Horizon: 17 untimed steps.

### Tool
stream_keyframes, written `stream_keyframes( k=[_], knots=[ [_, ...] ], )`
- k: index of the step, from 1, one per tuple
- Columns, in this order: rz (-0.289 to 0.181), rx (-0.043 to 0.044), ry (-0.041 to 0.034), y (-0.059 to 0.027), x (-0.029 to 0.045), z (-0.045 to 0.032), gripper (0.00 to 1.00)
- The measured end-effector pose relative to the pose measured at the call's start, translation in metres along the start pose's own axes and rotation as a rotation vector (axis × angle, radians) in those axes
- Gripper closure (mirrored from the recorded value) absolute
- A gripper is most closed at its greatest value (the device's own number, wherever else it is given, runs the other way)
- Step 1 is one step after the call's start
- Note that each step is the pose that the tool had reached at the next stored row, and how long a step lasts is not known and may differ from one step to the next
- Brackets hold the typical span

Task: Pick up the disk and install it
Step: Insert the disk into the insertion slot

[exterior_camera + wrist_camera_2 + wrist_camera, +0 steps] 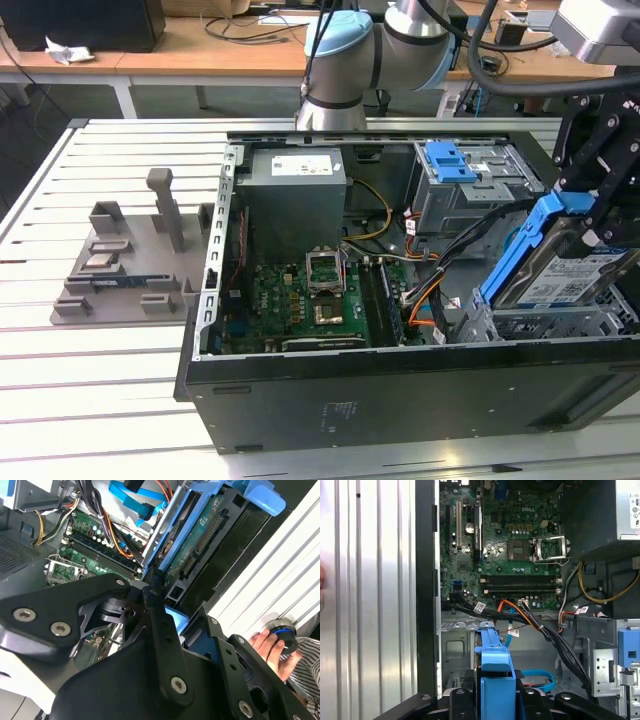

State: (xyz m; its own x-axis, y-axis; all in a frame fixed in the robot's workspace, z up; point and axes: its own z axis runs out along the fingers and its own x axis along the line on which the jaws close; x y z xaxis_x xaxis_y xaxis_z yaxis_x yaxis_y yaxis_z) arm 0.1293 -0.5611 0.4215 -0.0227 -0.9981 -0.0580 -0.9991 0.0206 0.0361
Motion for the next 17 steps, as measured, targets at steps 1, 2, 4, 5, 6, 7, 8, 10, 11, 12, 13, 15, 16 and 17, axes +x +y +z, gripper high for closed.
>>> stream_keyframes(
  k=[1,2,4,5,6,7,8,10,11,12,13,15,16,17],
  knots=[
    [0.000,0.0000,0.0000,0.0000,0.0000,0.0006,0.64],
    [0.000,0.0000,0.0000,0.0000,0.0001,0.0012,0.64],
    [0.000,0.0000,-0.0001,-0.0001,0.0002,0.0039,0.64],
    [0.000,0.0000,-0.0001,-0.0001,0.0002,0.0043,0.64],
    [0.000,-0.0001,0.0000,-0.0002,0.0003,0.0044,0.64],
    [0.000,0.0000,0.0001,-0.0002,0.0003,0.0044,0.64],
    [0.000,0.0000,0.0001,-0.0002,0.0003,0.0045,0.64],
    [0.000,0.0000,0.0000,-0.0002,0.0003,0.0046,0.64],
    [0.000,-0.0001,-0.0002,-0.0002,0.0003,0.0051,0.64],
    [0.000,0.0000,-0.0004,-0.0002,0.0003,0.0060,0.64],
    [0.000,0.0000,0.0000,-0.0003,0.0005,0.0076,0.64],
    [0.000,-0.0001,0.0000,-0.0004,0.0007,0.0110,0.64],
    [0.000,0.0000,0.0000,-0.0004,0.0007,0.0125,0.64],
    [0.000,-0.0001,0.0000,-0.0005,0.0008,0.0140,0.64]
  ],
)
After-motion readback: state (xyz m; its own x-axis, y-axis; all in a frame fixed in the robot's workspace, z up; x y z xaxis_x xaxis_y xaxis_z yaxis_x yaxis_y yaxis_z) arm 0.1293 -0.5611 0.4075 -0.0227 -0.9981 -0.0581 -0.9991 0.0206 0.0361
